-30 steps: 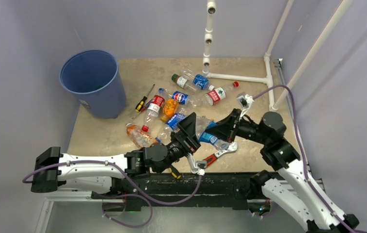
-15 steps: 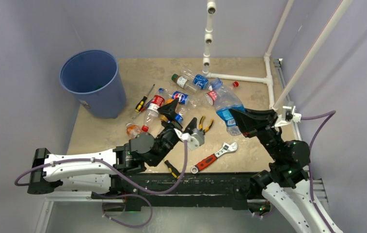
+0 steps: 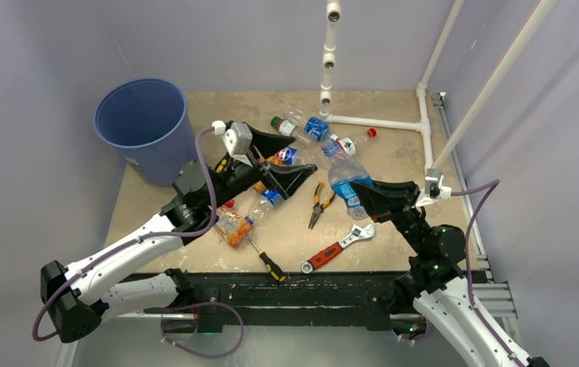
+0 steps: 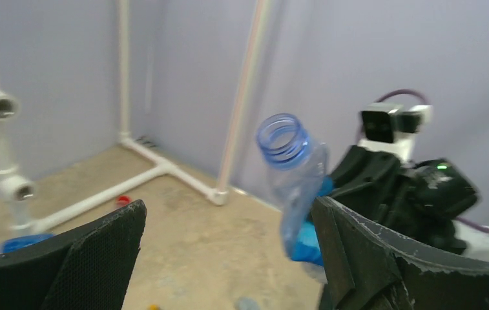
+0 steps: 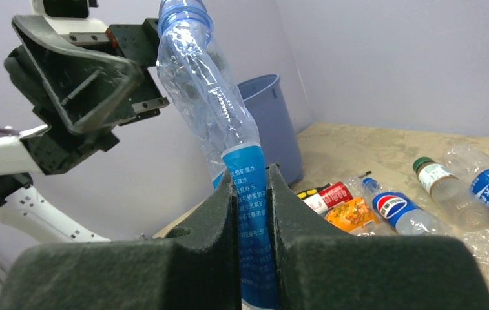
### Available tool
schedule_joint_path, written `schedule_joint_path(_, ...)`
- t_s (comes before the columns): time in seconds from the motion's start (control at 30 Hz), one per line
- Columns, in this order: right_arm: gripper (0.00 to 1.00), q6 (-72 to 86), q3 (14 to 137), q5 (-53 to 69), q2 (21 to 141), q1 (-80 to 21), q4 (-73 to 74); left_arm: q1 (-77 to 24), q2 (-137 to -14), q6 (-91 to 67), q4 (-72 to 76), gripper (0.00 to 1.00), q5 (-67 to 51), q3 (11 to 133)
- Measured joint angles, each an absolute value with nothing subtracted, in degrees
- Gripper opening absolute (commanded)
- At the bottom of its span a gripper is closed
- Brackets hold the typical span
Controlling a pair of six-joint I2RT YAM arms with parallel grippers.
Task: Put the plastic bottles in the bin
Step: Pick up the plastic bottle at the center of the board.
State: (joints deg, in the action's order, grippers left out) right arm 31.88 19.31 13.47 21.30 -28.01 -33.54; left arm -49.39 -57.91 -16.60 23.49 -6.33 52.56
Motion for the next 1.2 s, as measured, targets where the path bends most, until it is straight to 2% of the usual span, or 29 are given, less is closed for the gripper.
schedule_joint_path(0.17,0.00,32.9,18.4,16.1,21.3,-28.0,-37.1,-48.8,-60.6,-30.3,33.4,0.97,-18.2,52.2)
schedule_joint_path(0.3,0.00,34.0,17.0,17.4,21.4,-28.0,-39.7,-48.8,-62.9,-37.4,39.9,0.96,-22.9,52.2)
schedule_joint_path(0.4,0.00,34.5,16.6,18.2,21.8,-28.0,-40.6,-48.8,-64.8,-41.1,42.9,0.91,-24.6,52.2)
schedule_joint_path(0.63,0.00,35.2,16.4,19.1,22.7,-28.0,-42.1,-48.8,-67.9,-46.4,46.7,0.72,-25.1,52.2)
schedule_joint_path(0.9,0.00,35.5,16.1,19.9,23.7,-28.0,-43.0,-48.8,-68.9,-49.0,48.9,0.38,-22.7,52.3)
schedule_joint_path(0.97,0.00,35.6,15.9,20.3,23.7,-28.0,-43.4,-48.9,-69.1,-49.0,48.8,0.41,-22.1,52.4)
schedule_joint_path(1.03,0.00,35.6,15.8,20.5,23.7,-28.0,-43.4,-48.9,-69.4,-49.1,48.8,0.55,-21.8,52.6)
schedule_joint_path(1.07,0.00,35.6,15.8,20.5,23.7,-28.0,-43.4,-49.2,-69.7,-49.2,48.8,0.57,-21.8,52.9)
schedule_joint_path(1.13,0.00,35.6,15.7,20.6,23.9,-28.0,-43.4,-49.8,-70.1,-49.3,48.6,0.55,-21.8,53.6)
schedule_joint_path(1.2,0.00,35.6,15.7,20.6,24.0,-28.0,-43.4,-50.7,-70.4,-49.0,48.1,0.46,-21.7,54.4)
